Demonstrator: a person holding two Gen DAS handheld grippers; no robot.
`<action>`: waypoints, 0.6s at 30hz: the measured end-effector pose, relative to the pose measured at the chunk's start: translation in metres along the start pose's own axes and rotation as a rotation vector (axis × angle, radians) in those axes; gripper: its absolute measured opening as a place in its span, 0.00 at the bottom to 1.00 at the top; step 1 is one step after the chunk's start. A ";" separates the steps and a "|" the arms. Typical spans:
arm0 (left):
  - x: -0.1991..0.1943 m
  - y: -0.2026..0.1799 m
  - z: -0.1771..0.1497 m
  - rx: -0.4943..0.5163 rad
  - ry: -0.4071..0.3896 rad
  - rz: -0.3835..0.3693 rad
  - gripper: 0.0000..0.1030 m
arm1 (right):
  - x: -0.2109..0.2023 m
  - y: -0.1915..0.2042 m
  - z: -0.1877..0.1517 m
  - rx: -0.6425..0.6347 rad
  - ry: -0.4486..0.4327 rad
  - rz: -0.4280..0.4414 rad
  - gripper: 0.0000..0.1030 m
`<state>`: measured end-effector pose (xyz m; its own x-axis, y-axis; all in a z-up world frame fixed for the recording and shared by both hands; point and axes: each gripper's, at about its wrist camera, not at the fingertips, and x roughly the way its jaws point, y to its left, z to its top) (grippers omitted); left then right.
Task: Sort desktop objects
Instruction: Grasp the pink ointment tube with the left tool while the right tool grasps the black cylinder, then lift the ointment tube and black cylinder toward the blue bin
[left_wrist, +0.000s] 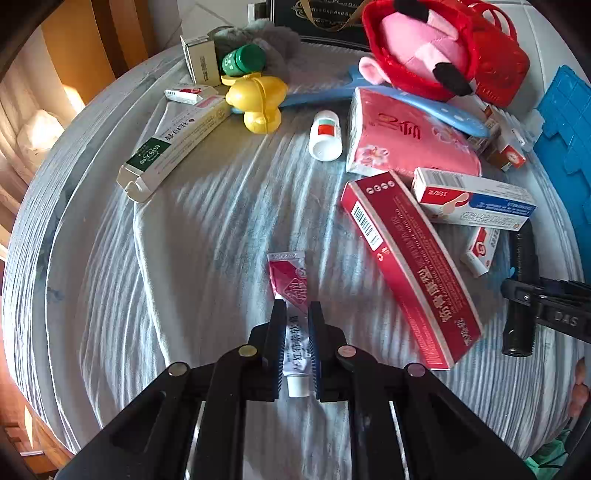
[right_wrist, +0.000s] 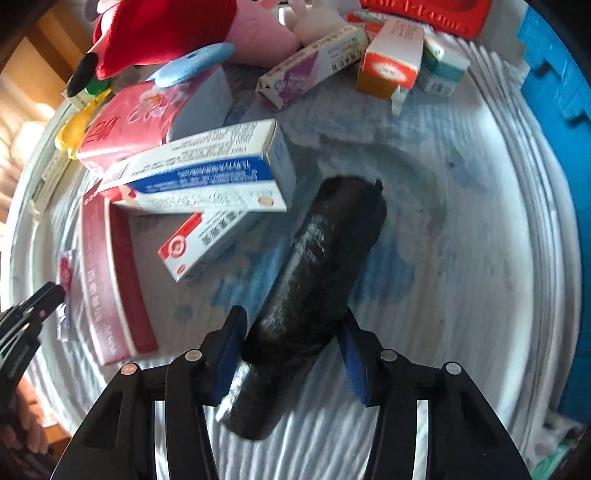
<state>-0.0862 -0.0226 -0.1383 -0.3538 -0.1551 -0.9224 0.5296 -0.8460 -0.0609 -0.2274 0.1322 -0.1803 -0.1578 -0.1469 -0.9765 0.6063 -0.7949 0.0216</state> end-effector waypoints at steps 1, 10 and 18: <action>-0.006 -0.003 -0.002 0.004 -0.013 0.003 0.07 | -0.001 -0.001 -0.001 0.006 0.001 0.008 0.43; -0.066 0.006 0.026 0.046 -0.177 0.006 0.07 | -0.063 -0.028 -0.028 0.028 -0.121 0.118 0.33; -0.120 -0.032 0.041 0.110 -0.297 -0.041 0.07 | -0.133 -0.057 -0.034 0.033 -0.287 0.152 0.33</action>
<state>-0.0927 0.0024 -0.0097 -0.5913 -0.2485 -0.7672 0.4296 -0.9022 -0.0389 -0.2147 0.2167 -0.0586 -0.2833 -0.4215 -0.8614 0.6152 -0.7690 0.1740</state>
